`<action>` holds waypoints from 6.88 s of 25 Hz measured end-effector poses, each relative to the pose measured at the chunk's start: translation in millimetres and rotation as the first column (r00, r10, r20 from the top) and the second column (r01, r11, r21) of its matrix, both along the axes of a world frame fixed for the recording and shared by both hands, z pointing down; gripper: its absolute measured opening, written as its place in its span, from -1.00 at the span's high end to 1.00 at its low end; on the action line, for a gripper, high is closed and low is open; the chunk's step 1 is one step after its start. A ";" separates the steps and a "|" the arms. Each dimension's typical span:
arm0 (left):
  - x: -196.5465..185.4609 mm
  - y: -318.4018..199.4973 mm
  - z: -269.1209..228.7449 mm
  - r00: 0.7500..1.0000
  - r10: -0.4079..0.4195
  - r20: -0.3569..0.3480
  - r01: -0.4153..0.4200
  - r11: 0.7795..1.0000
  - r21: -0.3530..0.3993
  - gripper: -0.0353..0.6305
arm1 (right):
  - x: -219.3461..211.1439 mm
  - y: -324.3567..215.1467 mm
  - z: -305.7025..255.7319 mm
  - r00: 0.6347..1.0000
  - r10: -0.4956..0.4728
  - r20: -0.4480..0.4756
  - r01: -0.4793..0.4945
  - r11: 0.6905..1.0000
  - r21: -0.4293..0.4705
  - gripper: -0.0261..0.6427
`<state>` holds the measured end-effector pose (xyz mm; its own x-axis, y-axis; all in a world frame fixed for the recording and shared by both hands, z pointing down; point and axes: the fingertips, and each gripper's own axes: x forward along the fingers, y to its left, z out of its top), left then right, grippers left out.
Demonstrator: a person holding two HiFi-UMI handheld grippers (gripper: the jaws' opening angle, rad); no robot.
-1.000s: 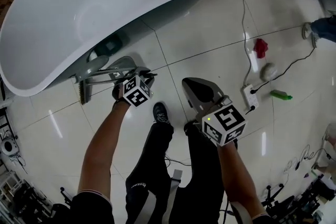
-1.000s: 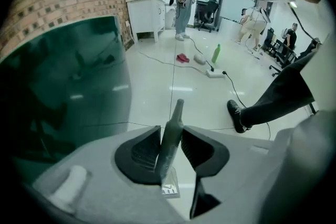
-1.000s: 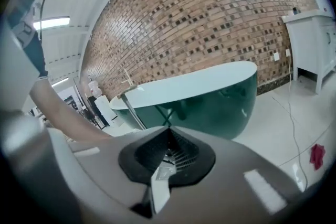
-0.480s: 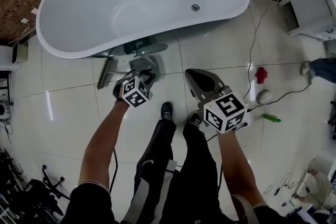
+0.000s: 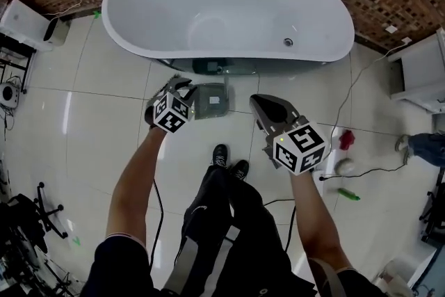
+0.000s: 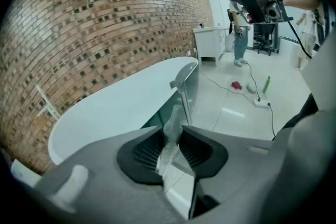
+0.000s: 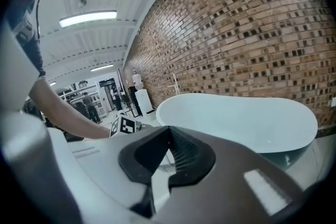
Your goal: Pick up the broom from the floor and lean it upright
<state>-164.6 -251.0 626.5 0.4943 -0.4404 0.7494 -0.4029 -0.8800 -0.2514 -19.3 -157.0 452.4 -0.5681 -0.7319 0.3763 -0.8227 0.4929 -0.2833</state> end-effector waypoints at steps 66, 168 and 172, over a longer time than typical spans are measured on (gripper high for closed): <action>-80.5 -59.3 -109.4 0.948 -0.247 -0.199 0.181 0.937 -0.297 0.60 | -89.8 -75.0 -118.2 0.998 0.056 -0.001 -0.055 0.992 0.115 0.91; -81.4 -1.9 -268.3 0.739 -0.278 -0.613 0.248 0.959 -0.137 0.89 | -122.6 -77.6 -126.3 1.000 0.004 0.031 -0.010 0.981 0.195 0.91; -76.8 14.2 -288.6 0.738 -0.261 -0.623 0.245 0.963 -0.114 0.89 | -134.1 -66.6 -136.7 0.999 -0.035 0.025 0.028 0.974 0.226 0.91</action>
